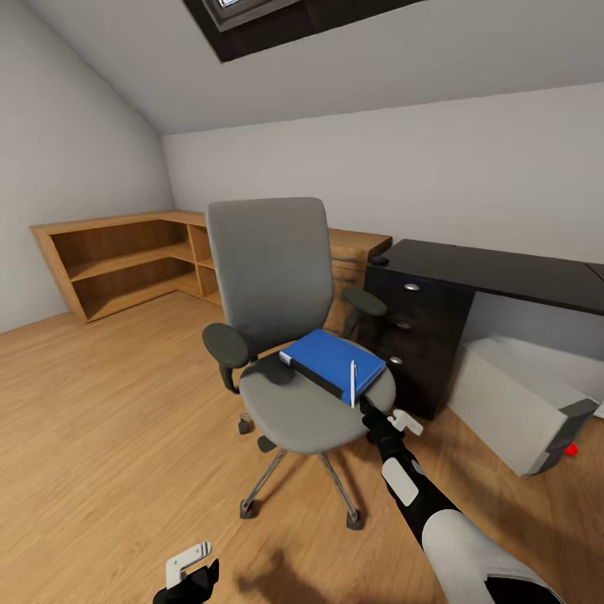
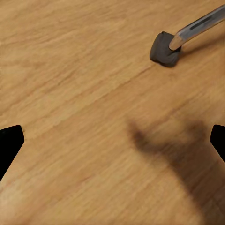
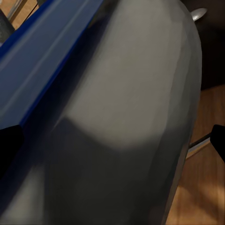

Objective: In the bedroom, organize the workspace by keeping the computer under the desk, ensuring the monitor is on the desk, placing the keyboard on the desk next to the monitor, placing the mouse on the desk next to the keyboard, moving the folder from the swivel chair onto the desk next to the mouse, stacking the notebook on top of the folder with the pen on top of the notebook, and positioning the swivel chair next to the desk.

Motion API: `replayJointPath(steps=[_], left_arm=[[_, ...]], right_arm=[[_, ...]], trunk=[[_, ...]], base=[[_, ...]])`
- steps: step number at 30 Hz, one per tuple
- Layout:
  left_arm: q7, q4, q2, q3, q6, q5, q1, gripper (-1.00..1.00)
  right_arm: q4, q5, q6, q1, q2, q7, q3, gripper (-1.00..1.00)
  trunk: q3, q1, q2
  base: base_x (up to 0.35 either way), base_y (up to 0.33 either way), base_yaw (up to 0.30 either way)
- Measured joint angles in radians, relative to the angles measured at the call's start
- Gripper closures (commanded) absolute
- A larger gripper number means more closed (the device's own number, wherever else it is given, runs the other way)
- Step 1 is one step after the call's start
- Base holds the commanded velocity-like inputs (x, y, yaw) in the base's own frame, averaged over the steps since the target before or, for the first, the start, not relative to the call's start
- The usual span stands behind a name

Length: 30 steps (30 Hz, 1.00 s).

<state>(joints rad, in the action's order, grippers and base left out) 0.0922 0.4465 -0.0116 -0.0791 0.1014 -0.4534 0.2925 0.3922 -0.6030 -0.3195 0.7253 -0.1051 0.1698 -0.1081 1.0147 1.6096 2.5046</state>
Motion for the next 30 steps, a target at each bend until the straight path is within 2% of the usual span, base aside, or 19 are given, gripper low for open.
replayJointPath(steps=[11, 30], left_arm=[[0.001, 0.0, 0.0, 0.0, 0.0, 0.0, 0.0, -1.0], [0.002, 0.0, 0.0, 0.0, 0.0, 0.0, 0.0, -1.0]], right_arm=[[0.001, 0.001, 0.0, 0.0, 0.0, 0.0, -0.002, -1.0], [0.033, -0.003, 0.002, 0.0, 0.0, -0.001, -0.008, -1.0]], trunk=[[0.001, 0.0, 0.0], [0.022, 0.0, 0.0]], base=[[0.0, 0.0, 0.023], [0.0, 0.0, 0.18]])
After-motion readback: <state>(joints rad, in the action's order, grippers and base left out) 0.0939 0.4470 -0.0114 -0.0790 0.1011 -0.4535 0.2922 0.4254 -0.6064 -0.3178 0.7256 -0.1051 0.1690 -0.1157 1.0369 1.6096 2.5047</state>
